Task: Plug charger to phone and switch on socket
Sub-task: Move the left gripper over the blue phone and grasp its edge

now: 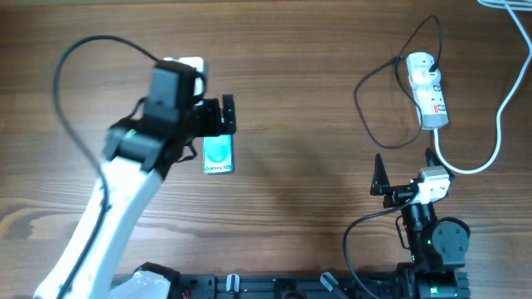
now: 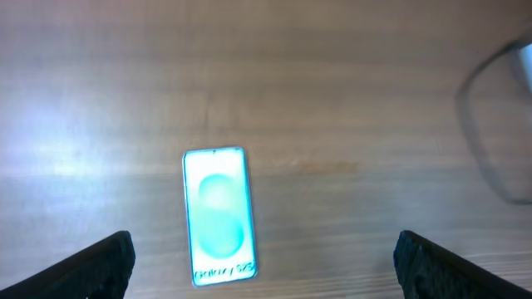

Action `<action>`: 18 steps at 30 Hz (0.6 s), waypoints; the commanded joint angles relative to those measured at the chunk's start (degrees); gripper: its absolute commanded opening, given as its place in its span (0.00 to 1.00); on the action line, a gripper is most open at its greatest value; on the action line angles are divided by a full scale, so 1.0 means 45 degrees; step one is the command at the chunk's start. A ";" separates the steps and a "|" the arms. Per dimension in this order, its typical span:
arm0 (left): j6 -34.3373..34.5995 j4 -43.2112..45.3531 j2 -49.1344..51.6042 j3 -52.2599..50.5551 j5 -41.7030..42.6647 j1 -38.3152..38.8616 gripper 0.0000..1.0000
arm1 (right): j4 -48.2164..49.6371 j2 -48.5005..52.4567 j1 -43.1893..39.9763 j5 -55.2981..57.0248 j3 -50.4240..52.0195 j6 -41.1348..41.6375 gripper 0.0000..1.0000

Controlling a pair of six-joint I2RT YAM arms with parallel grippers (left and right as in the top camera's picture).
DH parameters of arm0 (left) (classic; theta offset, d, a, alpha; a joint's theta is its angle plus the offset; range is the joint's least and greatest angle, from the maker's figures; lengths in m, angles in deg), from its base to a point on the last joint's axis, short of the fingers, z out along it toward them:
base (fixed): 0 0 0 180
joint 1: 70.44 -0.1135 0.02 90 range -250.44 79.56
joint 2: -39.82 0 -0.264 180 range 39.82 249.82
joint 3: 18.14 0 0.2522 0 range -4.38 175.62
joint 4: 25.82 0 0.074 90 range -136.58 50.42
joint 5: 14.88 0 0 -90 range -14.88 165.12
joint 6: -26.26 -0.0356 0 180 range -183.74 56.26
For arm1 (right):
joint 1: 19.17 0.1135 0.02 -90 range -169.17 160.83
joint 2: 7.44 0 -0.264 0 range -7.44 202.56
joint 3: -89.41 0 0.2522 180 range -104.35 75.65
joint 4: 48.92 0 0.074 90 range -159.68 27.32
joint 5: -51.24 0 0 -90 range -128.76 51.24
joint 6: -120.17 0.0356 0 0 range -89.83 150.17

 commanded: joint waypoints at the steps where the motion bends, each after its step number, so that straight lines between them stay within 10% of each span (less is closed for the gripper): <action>1: 0.0573 -0.0073 0.1287 0.0141 -0.0801 0.0442 1.00 | 0.0029 -0.0029 -0.0044 0.0121 0.0034 -0.0228 1.00; 18: 0.0568 -0.0350 0.4639 0.0044 -0.0039 0.0471 1.00 | 0.0029 -0.0029 -0.0044 0.0121 0.0034 -0.0228 1.00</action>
